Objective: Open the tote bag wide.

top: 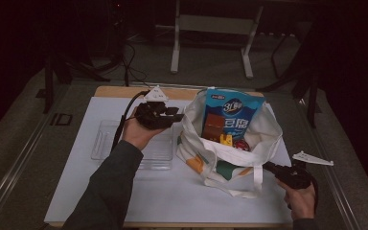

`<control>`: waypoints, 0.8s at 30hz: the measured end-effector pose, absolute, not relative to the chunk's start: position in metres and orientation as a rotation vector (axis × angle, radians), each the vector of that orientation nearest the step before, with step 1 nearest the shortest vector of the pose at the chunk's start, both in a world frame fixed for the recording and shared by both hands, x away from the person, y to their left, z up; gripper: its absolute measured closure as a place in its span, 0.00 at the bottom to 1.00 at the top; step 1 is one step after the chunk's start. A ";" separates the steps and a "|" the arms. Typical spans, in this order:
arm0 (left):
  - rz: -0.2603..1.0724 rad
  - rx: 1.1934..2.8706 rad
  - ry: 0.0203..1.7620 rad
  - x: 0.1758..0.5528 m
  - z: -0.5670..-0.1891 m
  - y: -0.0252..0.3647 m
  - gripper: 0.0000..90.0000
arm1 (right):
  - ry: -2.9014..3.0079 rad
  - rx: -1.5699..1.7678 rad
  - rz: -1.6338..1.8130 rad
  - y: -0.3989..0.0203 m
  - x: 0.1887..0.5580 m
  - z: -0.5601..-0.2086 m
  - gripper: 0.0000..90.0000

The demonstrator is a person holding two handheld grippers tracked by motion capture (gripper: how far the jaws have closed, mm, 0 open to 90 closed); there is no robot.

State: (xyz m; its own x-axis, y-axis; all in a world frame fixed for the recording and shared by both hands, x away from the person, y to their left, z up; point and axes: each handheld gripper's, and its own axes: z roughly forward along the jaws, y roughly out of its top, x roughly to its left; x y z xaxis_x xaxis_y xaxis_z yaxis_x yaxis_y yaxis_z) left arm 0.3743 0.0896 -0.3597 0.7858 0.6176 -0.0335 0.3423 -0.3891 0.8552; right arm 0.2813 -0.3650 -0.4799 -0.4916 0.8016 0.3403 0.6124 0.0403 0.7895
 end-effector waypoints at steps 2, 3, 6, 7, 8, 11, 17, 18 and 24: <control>0.359 1.991 0.729 0.377 -0.357 0.085 0.70 | 2.116 1.466 1.433 -0.365 0.281 -0.480 1.00; 0.354 1.978 0.733 0.378 -0.356 0.083 0.70 | 2.117 1.466 1.433 -0.365 0.281 -0.480 1.00; 0.360 1.980 0.746 0.380 -0.356 0.073 0.70 | 2.120 1.478 1.428 -0.365 0.280 -0.482 1.00; 0.376 1.993 0.749 0.381 -0.357 0.070 0.71 | 2.123 1.482 1.427 -0.365 0.280 -0.483 1.00; 0.384 2.009 0.748 0.381 -0.359 0.066 0.73 | 2.127 1.479 1.422 -0.365 0.279 -0.484 1.00; 0.417 2.074 0.744 0.382 -0.367 0.054 0.79 | 2.145 1.486 1.396 -0.366 0.278 -0.487 1.00; 0.409 2.106 0.759 0.386 -0.379 0.046 0.86 | 2.158 1.495 1.357 -0.365 0.277 -0.493 1.00; 0.407 2.099 0.761 0.386 -0.378 0.047 0.85 | 2.143 1.502 1.364 -0.367 0.276 -0.491 0.99; 0.463 2.061 0.767 0.385 -0.371 0.054 0.72 | 2.055 1.490 1.455 -0.375 0.277 -0.477 0.75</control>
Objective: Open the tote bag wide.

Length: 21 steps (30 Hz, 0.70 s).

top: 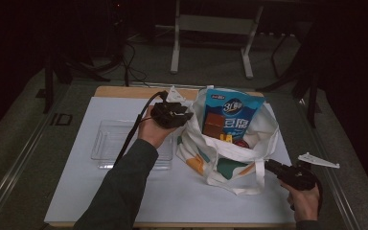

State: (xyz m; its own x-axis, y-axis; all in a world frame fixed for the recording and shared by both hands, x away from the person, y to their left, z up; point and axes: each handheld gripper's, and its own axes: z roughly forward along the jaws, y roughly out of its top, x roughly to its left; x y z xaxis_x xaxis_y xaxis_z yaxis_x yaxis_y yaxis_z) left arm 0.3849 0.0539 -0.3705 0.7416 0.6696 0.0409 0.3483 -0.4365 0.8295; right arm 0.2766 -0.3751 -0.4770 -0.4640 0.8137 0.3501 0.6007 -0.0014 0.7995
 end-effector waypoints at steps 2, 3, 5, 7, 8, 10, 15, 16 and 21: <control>0.471 2.049 0.764 0.385 -0.369 0.054 0.71 | 2.031 1.490 1.504 -0.376 0.277 -0.474 0.71; 0.472 2.042 0.762 0.385 -0.368 0.053 0.70 | 2.023 1.486 1.524 -0.376 0.278 -0.473 0.69; 0.485 2.044 0.755 0.386 -0.367 0.051 0.70 | 2.014 1.510 1.524 -0.374 0.282 -0.472 0.66; 0.489 2.046 0.761 0.388 -0.367 0.046 0.70 | 1.997 1.545 1.516 -0.372 0.287 -0.473 0.66; 0.486 2.041 0.764 0.390 -0.368 0.043 0.70 | 1.990 1.560 1.522 -0.371 0.289 -0.475 0.71; 0.481 2.034 0.779 0.393 -0.369 0.039 0.71 | 2.000 1.568 1.560 -0.368 0.293 -0.478 0.84; 0.501 2.113 0.796 0.397 -0.381 0.030 0.86 | 2.019 1.561 1.561 -0.368 0.289 -0.482 0.99; 0.492 2.122 0.790 0.397 -0.383 0.029 0.89 | 2.031 1.559 1.552 -0.368 0.287 -0.482 0.99; 0.500 2.140 0.777 0.393 -0.385 0.026 0.93 | 2.070 1.553 1.525 -0.369 0.282 -0.485 1.00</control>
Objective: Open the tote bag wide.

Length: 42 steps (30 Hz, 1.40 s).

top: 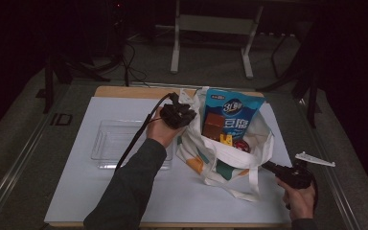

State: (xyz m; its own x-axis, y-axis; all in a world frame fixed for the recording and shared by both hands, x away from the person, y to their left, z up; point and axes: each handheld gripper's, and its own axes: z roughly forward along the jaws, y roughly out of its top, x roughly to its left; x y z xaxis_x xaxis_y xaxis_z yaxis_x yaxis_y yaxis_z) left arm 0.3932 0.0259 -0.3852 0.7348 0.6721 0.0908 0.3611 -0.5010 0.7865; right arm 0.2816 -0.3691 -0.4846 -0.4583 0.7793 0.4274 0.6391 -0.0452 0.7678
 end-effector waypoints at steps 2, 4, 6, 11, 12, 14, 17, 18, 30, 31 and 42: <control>0.503 2.152 0.763 0.391 -0.385 0.024 0.92 | 2.116 1.545 1.492 -0.368 0.278 -0.489 1.00; 0.501 2.175 0.750 0.389 -0.388 0.021 0.92 | 2.138 1.558 1.476 -0.368 0.277 -0.492 1.00; 0.499 2.195 0.742 0.386 -0.394 0.018 0.92 | 2.157 1.565 1.438 -0.366 0.277 -0.497 1.00; 0.493 2.258 0.740 0.382 -0.414 0.014 0.91 | 2.203 1.593 1.323 -0.360 0.283 -0.511 1.00; 0.493 2.272 0.739 0.381 -0.417 0.013 0.90 | 2.204 1.601 1.299 -0.359 0.284 -0.514 1.00; 0.496 2.292 0.736 0.379 -0.424 0.010 0.90 | 2.197 1.621 1.261 -0.358 0.287 -0.519 1.00; 0.472 2.304 0.757 0.380 -0.433 0.009 0.90 | 2.201 1.627 1.177 -0.355 0.292 -0.524 1.00; 0.468 2.318 0.760 0.381 -0.437 0.009 0.91 | 2.202 1.633 1.159 -0.354 0.293 -0.525 0.99; 0.428 2.373 0.799 0.389 -0.459 0.006 0.91 | 2.180 1.598 1.146 -0.367 0.286 -0.501 0.81; 0.428 2.372 0.800 0.389 -0.459 0.006 0.91 | 2.167 1.598 1.158 -0.371 0.285 -0.498 0.80; 0.422 2.381 0.809 0.391 -0.459 0.005 0.91 | 2.005 1.475 1.331 -0.379 0.277 -0.442 0.65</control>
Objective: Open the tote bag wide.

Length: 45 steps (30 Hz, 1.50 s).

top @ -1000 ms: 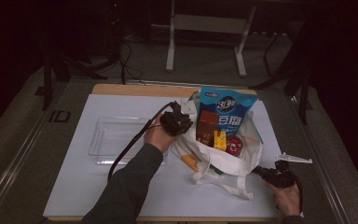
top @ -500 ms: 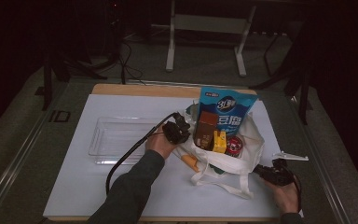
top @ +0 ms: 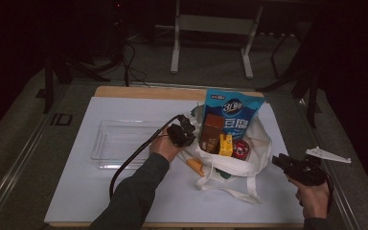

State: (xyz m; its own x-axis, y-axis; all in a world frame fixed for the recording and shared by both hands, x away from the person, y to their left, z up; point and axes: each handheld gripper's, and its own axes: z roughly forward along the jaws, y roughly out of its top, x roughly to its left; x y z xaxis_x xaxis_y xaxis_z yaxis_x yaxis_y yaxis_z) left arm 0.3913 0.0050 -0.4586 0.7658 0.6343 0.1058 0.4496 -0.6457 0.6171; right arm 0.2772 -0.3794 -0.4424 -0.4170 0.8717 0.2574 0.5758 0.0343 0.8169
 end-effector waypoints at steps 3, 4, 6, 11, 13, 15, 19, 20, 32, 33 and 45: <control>0.424 2.383 0.808 0.391 -0.458 0.005 0.91 | 1.968 1.422 1.374 -0.375 0.281 -0.428 0.63; 0.423 2.383 0.809 0.391 -0.458 0.005 0.91 | 1.961 1.403 1.386 -0.373 0.283 -0.423 0.63; 0.425 2.385 0.811 0.392 -0.458 0.004 0.91 | 1.951 1.377 1.394 -0.368 0.287 -0.416 0.64; 0.437 2.400 0.807 0.392 -0.458 0.002 0.91 | 1.986 1.366 1.348 -0.357 0.302 -0.415 0.70; 0.439 2.401 0.806 0.393 -0.458 0.002 0.91 | 2.014 1.380 1.315 -0.351 0.312 -0.421 0.74; 0.436 2.404 0.806 0.394 -0.458 0.001 0.92 | 2.031 1.387 1.291 -0.346 0.317 -0.425 0.76; 0.442 2.421 0.808 0.396 -0.460 -0.002 0.92 | 2.079 1.403 1.212 -0.338 0.327 -0.437 0.86; 0.443 2.428 0.809 0.396 -0.461 -0.002 0.92 | 2.085 1.411 1.177 -0.336 0.330 -0.442 0.87; 0.466 2.490 0.813 0.398 -0.474 -0.011 0.96 | 2.119 1.587 1.108 -0.342 0.350 -0.497 0.92; 0.469 2.489 0.811 0.397 -0.474 -0.010 0.96 | 2.123 1.589 1.098 -0.341 0.350 -0.498 0.92; 0.423 2.335 0.782 0.376 -0.453 0.016 0.82 | 2.127 1.585 1.115 -0.342 0.347 -0.496 0.91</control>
